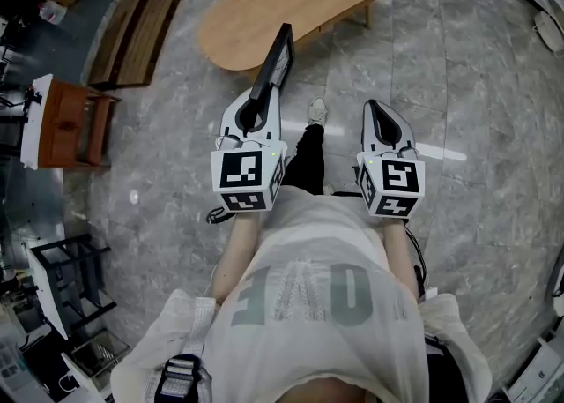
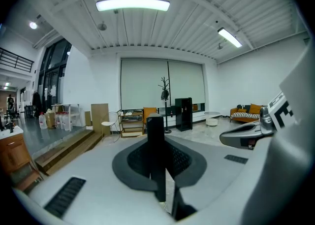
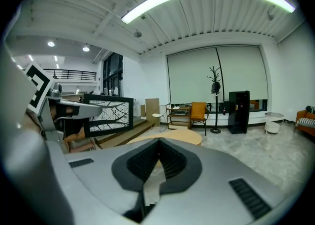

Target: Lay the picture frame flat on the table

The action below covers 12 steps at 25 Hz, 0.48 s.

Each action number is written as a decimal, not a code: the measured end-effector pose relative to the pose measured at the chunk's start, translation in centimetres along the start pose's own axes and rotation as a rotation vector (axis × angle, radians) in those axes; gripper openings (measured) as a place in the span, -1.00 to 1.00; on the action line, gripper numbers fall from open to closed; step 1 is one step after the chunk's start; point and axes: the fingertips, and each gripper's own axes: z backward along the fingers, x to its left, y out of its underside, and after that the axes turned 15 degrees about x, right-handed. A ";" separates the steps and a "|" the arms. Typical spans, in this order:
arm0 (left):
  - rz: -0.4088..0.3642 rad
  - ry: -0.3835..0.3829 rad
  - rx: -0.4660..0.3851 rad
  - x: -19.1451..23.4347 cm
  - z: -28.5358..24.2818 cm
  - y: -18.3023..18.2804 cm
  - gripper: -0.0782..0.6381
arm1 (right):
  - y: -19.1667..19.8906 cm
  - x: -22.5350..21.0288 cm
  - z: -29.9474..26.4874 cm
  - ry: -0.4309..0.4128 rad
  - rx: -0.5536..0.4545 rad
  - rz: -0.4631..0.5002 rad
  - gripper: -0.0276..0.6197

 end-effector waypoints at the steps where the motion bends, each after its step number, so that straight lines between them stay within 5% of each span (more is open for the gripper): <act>1: 0.000 -0.002 -0.005 0.0 0.0 -0.1 -0.69 | 0.0 -0.1 0.0 0.000 -0.004 -0.002 -0.90; 12: -0.004 0.022 -0.064 0.5 -3.6 -1.4 -0.69 | -1.4 -2.7 -2.7 0.037 -0.037 -0.001 -0.90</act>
